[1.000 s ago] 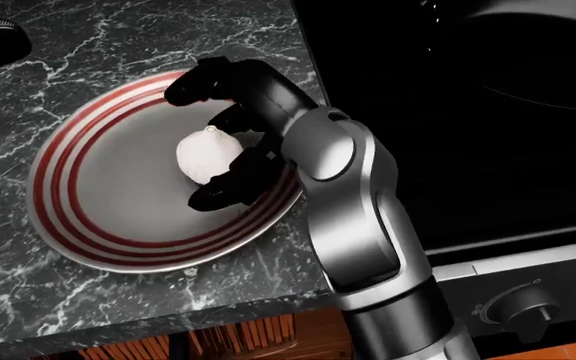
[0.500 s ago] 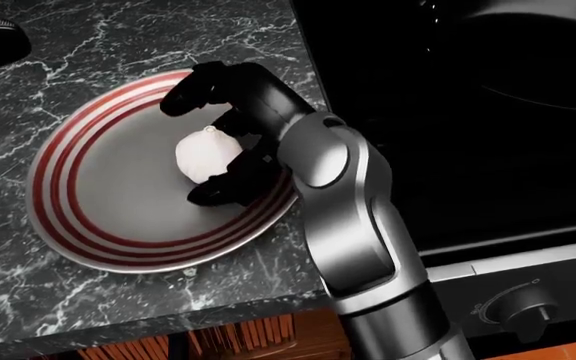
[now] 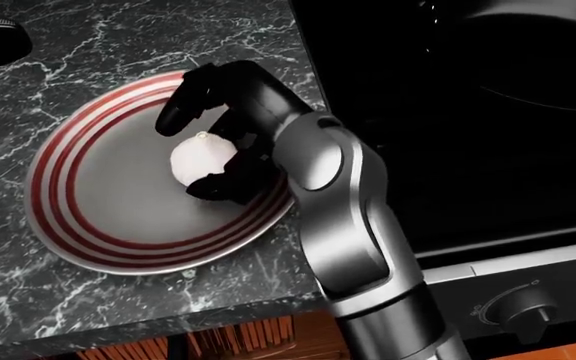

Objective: Pick the garlic from the plate and place it in the pan.

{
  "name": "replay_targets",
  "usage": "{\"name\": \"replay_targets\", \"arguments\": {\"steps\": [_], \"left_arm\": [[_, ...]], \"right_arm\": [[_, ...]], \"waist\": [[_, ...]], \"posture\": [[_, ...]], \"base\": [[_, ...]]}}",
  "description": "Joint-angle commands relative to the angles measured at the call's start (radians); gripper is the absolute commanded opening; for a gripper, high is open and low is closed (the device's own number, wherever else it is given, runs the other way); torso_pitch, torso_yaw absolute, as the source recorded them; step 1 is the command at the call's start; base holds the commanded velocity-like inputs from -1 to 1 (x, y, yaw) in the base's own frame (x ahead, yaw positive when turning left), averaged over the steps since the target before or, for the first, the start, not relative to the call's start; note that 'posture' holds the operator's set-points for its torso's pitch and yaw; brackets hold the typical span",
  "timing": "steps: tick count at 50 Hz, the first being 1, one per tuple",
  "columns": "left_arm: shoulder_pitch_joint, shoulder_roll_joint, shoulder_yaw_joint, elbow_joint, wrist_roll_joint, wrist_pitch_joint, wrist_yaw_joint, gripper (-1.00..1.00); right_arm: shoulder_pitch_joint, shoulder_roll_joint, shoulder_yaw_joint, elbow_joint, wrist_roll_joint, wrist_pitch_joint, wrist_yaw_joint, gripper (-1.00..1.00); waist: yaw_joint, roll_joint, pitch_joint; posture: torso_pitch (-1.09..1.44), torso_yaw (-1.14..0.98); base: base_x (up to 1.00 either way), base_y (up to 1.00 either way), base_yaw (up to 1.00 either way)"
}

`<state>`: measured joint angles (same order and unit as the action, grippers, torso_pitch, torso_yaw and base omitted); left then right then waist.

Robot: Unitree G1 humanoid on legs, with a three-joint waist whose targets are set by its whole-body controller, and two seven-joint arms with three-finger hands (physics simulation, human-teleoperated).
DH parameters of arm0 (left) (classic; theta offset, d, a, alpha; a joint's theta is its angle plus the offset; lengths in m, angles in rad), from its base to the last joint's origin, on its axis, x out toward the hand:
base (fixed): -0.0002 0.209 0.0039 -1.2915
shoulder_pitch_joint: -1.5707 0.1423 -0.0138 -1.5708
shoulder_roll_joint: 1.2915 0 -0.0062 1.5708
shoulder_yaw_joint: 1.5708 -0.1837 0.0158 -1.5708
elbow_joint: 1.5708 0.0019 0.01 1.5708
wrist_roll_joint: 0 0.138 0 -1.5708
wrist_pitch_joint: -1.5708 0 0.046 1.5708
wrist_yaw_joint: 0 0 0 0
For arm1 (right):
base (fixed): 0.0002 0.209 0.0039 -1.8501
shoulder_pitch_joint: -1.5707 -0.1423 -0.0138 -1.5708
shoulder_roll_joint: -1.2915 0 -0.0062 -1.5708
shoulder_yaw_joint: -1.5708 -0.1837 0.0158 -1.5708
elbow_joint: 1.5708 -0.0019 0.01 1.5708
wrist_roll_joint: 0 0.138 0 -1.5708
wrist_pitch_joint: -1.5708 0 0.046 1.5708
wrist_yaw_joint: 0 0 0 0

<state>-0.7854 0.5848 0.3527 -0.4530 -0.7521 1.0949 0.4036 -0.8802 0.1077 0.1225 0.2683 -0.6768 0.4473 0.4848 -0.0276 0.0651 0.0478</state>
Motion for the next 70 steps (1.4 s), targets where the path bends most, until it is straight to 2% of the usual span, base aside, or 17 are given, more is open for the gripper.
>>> {"name": "replay_targets", "arguments": {"steps": [1, 6, 8, 10, 14, 16, 17, 25, 29, 32, 40, 48, 54, 63, 70], "left_arm": [[-0.030, 0.016, 0.017, -0.020, 0.002, -0.027, 0.002, 1.00], [-0.030, 0.019, 0.018, -0.020, -0.001, -0.027, 0.002, 1.00], [-0.029, 0.019, 0.017, -0.018, 0.000, -0.029, 0.002, 1.00], [-0.029, 0.020, 0.018, -0.018, -0.001, -0.029, 0.002, 1.00], [-0.029, 0.021, 0.020, -0.020, -0.004, -0.028, 0.004, 1.00], [-0.028, 0.022, 0.020, -0.019, -0.004, -0.030, 0.003, 1.00], [-0.028, 0.023, 0.019, -0.018, -0.004, -0.030, 0.003, 1.00], [-0.024, 0.023, 0.018, -0.017, -0.003, -0.035, 0.002, 1.00], [-0.024, 0.022, 0.018, -0.019, -0.003, -0.034, 0.003, 1.00], [-0.028, 0.022, 0.018, -0.020, -0.006, -0.029, 0.006, 1.00], [-0.027, 0.020, 0.017, -0.021, -0.004, -0.029, 0.005, 1.00], [-0.024, 0.022, 0.018, -0.018, -0.006, -0.031, 0.004, 1.00], [-0.023, 0.019, 0.017, -0.016, 0.000, -0.034, 0.001, 1.00], [-0.023, 0.021, 0.020, -0.015, 0.000, -0.034, 0.000, 1.00], [-0.025, 0.022, 0.020, -0.017, -0.002, -0.031, 0.003, 1.00]], "right_arm": [[-0.034, 0.003, -0.001, -0.032, 0.000, -0.025, -0.012, -0.15], [-0.035, 0.007, 0.000, -0.018, -0.007, -0.040, -0.022, -0.19], [-0.046, 0.009, -0.004, -0.016, -0.004, -0.036, -0.023, -0.40], [-0.053, 0.009, -0.005, -0.017, -0.003, -0.032, -0.023, -0.47], [-0.055, 0.013, -0.005, -0.011, 0.002, -0.034, -0.030, -0.42], [-0.057, 0.012, -0.006, -0.006, 0.005, -0.036, -0.035, -0.47], [-0.059, 0.013, -0.006, -0.007, 0.005, -0.034, -0.036, -0.62], [-0.086, 0.011, -0.014, -0.005, 0.020, -0.021, -0.050, -0.69], [-0.108, 0.008, -0.017, -0.014, 0.028, -0.001, -0.050, -0.83], [-0.131, 0.003, -0.019, -0.019, 0.031, 0.019, -0.047, -1.00], [-0.192, -0.011, -0.029, -0.020, 0.038, 0.059, -0.038, -1.00], [-0.312, -0.052, -0.062, 0.027, 0.078, 0.111, -0.038, -1.00], [-0.443, -0.117, -0.097, 0.131, 0.130, 0.119, -0.054, -1.00], [-0.712, -0.261, -0.163, 0.461, 0.228, 0.050, -0.133, -1.00], [-0.861, -0.363, -0.185, 0.692, 0.268, -0.023, -0.188, -1.00]], "waist": [[0.000, 0.006, -0.028], [-0.001, 0.007, -0.027], [-0.001, 0.007, -0.028], [-0.001, 0.007, -0.028], [-0.001, 0.008, -0.026], [-0.001, 0.008, -0.026], [-0.001, 0.008, -0.026], [-0.001, 0.008, -0.026], [-0.001, 0.008, -0.026], [-0.001, 0.008, -0.025], [0.000, 0.007, -0.024], [-0.001, 0.007, -0.021], [-0.001, 0.007, -0.020], [-0.004, 0.007, -0.017], [-0.005, 0.004, -0.014]], "posture": [[0.00, 0.00], [0.00, 0.00], [0.00, 0.00], [0.00, 0.00], [0.00, 0.00], [0.00, 0.00], [0.00, 0.00], [0.00, 0.00], [0.00, 0.00], [0.00, 0.00], [0.00, 0.00], [0.00, 0.00], [0.00, 0.00], [0.00, 0.00], [0.00, 0.00]], "base": [[0.00, 0.00, 0.00], [0.00, 0.00, 0.00], [0.00, 0.00, 0.00], [0.00, 0.00, 0.00], [0.00, 0.00, 0.00], [0.00, 0.00, 0.00], [0.00, 0.00, 0.00], [0.00, 0.00, 0.00], [0.00, 0.00, 0.00], [0.00, 0.00, 0.00], [0.00, 0.00, 0.00], [0.00, 0.00, 0.00], [0.00, 0.00, 0.00], [0.00, 0.00, 0.00], [0.00, 0.00, 0.00]]}}
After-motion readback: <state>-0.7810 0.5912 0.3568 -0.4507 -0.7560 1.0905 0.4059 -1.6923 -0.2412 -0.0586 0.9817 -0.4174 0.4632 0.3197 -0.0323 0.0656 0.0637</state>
